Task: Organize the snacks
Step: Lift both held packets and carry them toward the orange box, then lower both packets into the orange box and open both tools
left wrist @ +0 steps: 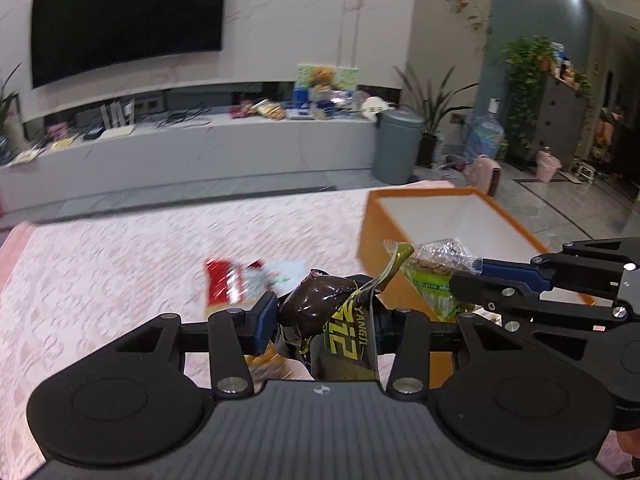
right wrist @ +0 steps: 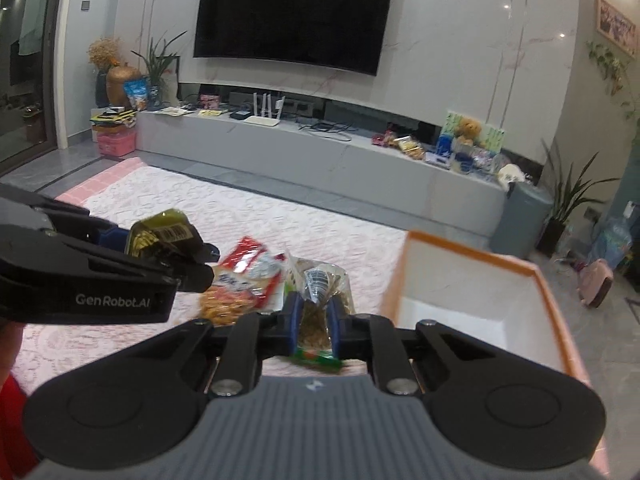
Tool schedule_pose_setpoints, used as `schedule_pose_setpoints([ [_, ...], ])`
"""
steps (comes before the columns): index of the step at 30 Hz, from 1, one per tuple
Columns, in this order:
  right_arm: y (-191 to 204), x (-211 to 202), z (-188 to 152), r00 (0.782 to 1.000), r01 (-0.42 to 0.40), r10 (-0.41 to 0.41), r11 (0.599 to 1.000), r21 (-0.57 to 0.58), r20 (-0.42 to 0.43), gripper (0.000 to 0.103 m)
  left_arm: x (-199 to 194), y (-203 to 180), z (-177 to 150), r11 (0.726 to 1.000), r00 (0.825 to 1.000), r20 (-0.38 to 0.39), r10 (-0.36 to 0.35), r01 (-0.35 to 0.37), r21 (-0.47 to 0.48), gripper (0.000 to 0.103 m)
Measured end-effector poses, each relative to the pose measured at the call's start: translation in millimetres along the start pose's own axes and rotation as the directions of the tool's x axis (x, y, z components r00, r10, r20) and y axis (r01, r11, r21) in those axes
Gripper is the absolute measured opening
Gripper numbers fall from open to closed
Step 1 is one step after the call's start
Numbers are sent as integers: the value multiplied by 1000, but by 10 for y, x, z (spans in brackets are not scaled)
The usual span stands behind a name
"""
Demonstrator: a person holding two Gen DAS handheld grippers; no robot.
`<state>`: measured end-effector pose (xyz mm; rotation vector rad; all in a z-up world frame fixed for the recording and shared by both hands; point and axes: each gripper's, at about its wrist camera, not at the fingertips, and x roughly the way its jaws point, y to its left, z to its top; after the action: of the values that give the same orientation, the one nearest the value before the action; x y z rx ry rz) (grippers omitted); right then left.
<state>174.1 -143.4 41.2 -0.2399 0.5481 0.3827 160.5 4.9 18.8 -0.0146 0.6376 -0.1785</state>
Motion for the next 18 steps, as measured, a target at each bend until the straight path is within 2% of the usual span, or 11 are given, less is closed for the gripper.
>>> schedule_pose_setpoints([
  [6,-458,-63,-20,997,75,-75,997,-10,-13,10,268,-416,223,995,997,-12,-82,83,54,50],
  [12,-1007,-41,-83,987,150,-148,988,33,-59,10,534,-868,353,980,988,-30,-151,154,129,50],
  [18,-1414,140,-247,978,149,-135,986,80,-159,10,903,-1214,415,964,978,-87,-188,200,177,49],
])
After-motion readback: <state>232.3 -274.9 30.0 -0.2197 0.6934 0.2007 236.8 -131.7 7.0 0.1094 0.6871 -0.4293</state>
